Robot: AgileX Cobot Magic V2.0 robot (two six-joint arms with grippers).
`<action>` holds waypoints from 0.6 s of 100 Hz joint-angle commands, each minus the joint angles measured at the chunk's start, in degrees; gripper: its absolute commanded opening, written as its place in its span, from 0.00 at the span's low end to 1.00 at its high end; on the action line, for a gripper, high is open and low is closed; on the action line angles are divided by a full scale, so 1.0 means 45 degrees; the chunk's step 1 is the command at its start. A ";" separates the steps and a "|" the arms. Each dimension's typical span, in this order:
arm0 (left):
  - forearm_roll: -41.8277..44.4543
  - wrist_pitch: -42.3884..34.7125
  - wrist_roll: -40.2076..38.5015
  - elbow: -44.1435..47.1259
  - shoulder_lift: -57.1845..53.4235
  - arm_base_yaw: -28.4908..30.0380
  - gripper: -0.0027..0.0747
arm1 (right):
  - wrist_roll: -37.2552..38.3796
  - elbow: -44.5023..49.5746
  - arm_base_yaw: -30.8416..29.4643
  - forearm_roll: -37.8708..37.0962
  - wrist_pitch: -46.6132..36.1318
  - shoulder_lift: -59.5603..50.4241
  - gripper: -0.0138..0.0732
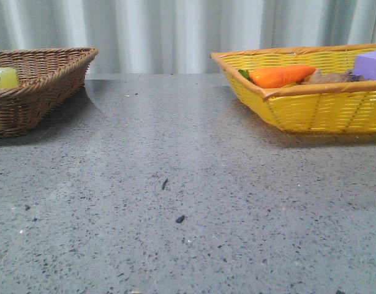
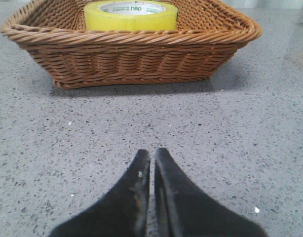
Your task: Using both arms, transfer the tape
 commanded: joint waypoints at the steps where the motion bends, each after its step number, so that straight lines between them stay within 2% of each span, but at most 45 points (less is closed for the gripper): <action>1: -0.0205 -0.0640 -0.0114 0.0098 -0.0216 0.0034 0.01 | 0.0006 -0.0226 -0.0097 -0.0064 -0.0959 0.0233 0.11; 40: -0.0205 -0.0640 -0.0114 0.0098 -0.0216 0.0034 0.01 | 0.0006 -0.0226 -0.0097 -0.0098 -0.0874 0.0233 0.11; 49: -0.0205 -0.0640 -0.0114 0.0098 -0.0216 0.0034 0.01 | 0.0006 -0.0123 -0.0145 -0.1632 -0.0330 0.0233 0.11; 60: -0.0205 -0.0640 -0.0114 0.0098 -0.0216 0.0034 0.01 | 0.0006 0.0813 -0.0570 -0.2983 -0.0794 0.0233 0.11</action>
